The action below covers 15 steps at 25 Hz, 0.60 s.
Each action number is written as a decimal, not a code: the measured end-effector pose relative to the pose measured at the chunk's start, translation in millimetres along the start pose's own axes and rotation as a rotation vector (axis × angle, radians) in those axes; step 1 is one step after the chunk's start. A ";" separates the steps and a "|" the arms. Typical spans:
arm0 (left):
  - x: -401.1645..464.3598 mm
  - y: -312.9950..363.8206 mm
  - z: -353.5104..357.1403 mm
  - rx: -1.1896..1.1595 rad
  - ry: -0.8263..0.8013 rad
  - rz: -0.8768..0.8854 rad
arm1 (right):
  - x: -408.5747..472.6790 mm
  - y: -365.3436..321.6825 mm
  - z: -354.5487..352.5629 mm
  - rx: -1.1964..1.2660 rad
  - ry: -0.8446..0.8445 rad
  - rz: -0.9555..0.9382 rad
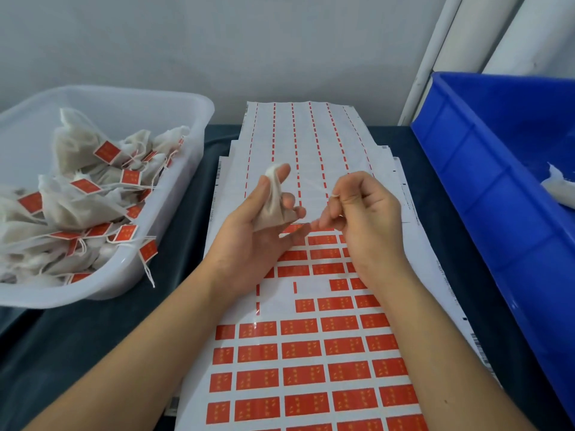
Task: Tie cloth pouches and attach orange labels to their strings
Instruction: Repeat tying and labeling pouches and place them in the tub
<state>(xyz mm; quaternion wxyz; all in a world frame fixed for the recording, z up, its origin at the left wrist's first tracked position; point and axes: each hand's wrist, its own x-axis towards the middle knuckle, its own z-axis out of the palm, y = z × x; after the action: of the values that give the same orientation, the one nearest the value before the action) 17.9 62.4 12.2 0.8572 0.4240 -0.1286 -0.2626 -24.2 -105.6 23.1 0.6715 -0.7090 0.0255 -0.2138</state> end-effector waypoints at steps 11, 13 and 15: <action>-8.1 -13.2 10.8 1.067 0.067 0.173 | -4.5 -6.7 3.6 -0.312 -0.015 -0.201; -8.6 -15.9 10.0 1.121 0.053 0.185 | -3.7 -2.3 4.7 -0.299 -0.026 -0.154; -8.4 -19.1 11.0 1.146 0.072 0.196 | -3.1 -0.5 5.0 -0.312 -0.010 -0.145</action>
<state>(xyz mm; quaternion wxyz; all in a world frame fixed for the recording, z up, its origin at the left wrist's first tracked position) -0.4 50.3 3.8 0.5152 0.8149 -0.2595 -0.0562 -25.5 -99.9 22.7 0.5362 -0.8057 0.0039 -0.2517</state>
